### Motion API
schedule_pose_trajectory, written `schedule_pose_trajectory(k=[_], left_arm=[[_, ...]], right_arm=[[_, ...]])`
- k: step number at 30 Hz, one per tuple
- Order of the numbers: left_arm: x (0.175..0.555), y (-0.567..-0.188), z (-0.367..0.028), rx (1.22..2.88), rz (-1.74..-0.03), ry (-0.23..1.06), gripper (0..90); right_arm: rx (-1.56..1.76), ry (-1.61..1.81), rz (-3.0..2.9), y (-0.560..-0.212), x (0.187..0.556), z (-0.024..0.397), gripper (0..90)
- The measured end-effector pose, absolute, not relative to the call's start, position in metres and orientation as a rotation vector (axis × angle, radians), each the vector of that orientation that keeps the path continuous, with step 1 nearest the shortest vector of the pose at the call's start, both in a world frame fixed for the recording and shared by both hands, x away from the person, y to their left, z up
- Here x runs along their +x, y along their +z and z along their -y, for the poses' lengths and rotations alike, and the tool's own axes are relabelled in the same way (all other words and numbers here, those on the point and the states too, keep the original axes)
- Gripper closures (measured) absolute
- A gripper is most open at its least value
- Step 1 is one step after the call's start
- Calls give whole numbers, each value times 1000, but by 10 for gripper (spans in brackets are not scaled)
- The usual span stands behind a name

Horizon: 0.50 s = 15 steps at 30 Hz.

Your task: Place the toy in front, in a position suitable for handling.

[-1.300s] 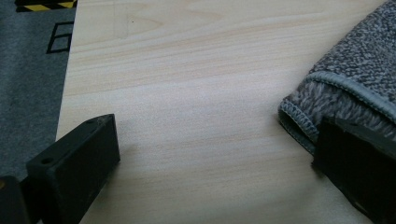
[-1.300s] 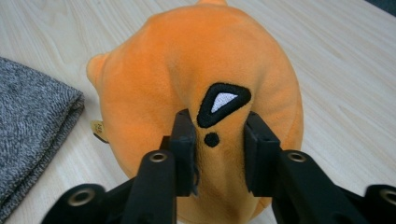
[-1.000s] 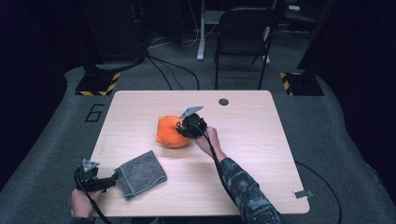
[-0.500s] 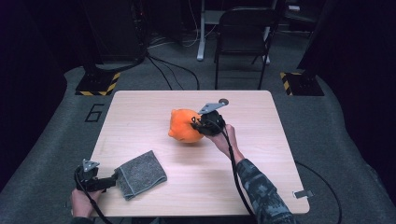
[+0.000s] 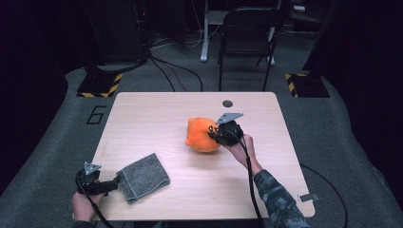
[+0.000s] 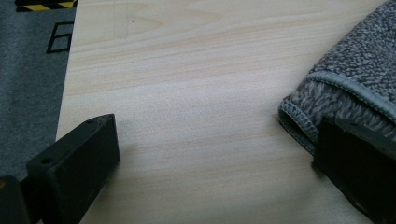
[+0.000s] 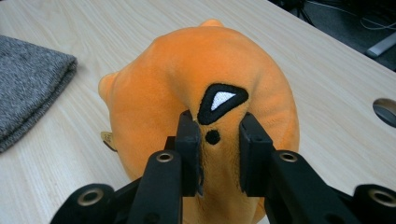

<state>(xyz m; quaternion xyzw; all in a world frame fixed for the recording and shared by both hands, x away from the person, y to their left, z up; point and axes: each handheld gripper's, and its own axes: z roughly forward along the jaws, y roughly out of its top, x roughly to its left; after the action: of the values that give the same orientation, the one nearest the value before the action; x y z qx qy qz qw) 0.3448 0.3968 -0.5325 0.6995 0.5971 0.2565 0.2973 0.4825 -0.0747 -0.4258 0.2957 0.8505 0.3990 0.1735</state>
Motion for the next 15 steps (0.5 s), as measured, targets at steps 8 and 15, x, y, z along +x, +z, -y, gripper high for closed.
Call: schedule_pose_trajectory(k=[8,15], left_arm=[[345,-533,-397,1859,-1587,682,1],[345,-533,-396,1854,-1587,689,0]], right_arm=[[858,1069,-2418,-444,482,79,704],[888,1088,-2403,-452,485,85,481]])
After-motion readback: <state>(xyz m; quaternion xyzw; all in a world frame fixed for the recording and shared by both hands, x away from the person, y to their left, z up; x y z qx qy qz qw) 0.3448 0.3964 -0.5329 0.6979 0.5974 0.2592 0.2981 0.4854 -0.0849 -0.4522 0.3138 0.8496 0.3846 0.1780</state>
